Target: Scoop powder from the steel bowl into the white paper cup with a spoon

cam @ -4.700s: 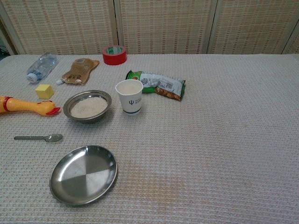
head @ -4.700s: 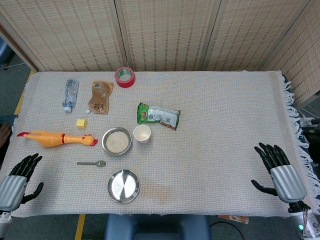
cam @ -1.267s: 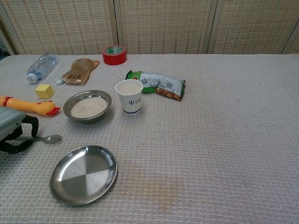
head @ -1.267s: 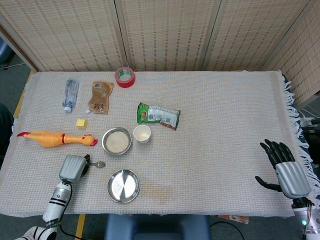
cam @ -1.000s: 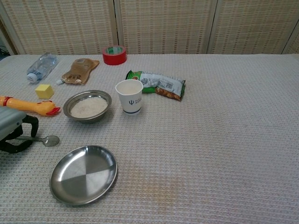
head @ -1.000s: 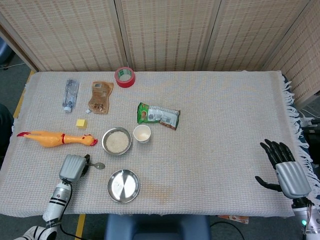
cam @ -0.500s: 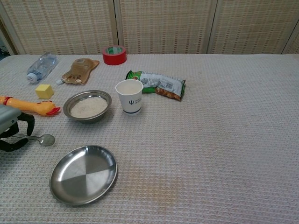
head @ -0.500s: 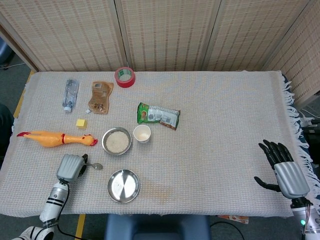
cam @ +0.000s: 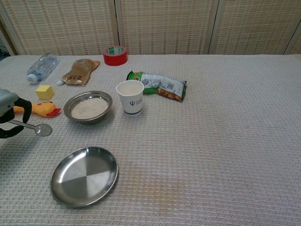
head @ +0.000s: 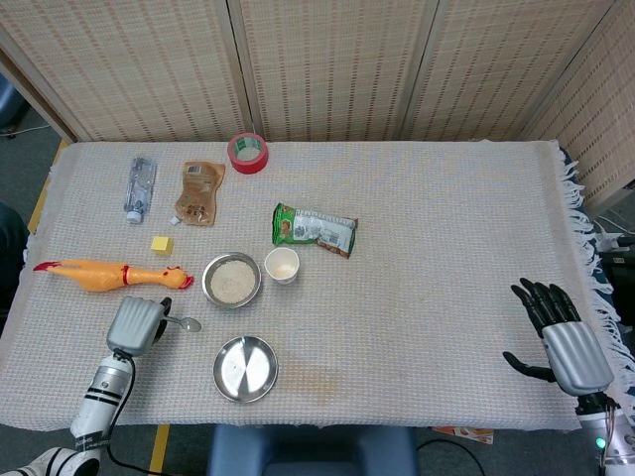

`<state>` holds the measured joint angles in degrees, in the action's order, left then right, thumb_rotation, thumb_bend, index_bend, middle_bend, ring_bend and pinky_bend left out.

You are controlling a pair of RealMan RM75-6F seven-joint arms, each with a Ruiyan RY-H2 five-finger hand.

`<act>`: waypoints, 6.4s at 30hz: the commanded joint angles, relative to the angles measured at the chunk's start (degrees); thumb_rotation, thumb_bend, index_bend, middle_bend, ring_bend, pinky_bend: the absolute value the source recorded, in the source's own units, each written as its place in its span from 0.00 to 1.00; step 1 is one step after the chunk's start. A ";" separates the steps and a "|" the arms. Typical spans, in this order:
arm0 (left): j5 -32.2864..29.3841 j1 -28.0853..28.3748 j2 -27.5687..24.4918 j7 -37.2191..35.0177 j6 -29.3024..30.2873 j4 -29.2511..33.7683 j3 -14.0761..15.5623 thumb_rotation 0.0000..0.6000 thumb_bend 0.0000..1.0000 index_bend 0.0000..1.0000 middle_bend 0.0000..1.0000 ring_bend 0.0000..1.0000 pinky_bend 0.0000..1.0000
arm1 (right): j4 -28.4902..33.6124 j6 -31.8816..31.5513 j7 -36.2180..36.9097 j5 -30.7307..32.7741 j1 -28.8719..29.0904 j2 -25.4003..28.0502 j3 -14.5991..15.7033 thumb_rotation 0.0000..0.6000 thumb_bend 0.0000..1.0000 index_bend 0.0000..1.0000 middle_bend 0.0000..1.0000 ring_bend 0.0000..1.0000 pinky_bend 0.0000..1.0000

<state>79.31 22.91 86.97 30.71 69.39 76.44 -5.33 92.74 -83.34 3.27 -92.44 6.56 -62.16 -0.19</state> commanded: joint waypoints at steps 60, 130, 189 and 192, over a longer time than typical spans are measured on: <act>-41.52 30.45 21.23 62.84 12.64 -8.59 -0.71 1.00 0.38 0.54 1.00 1.00 1.00 | 0.40 -3.03 6.60 -3.31 -1.07 3.42 1.16 0.87 0.12 0.00 0.00 0.00 0.00; -47.75 25.83 1.17 39.23 -4.38 14.03 -11.60 1.00 0.39 0.60 1.00 1.00 1.00 | 0.91 -2.83 5.46 -3.41 -1.23 3.35 1.30 0.87 0.12 0.00 0.00 0.00 0.00; -50.29 43.73 6.18 21.85 -4.37 3.44 -4.45 1.00 0.39 0.60 1.00 1.00 1.00 | 0.18 -1.79 6.36 -1.23 -0.83 3.51 0.42 0.87 0.12 0.00 0.00 0.00 0.00; -45.51 43.01 8.95 22.06 -1.86 0.11 -2.59 1.00 0.39 0.60 1.00 1.00 1.00 | 0.10 -1.81 6.50 -1.20 -0.82 3.55 0.38 0.87 0.12 0.00 0.00 0.00 0.00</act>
<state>29.53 66.73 93.08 52.86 64.84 79.81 -10.08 92.84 -85.15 9.78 -93.65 5.74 -58.62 0.19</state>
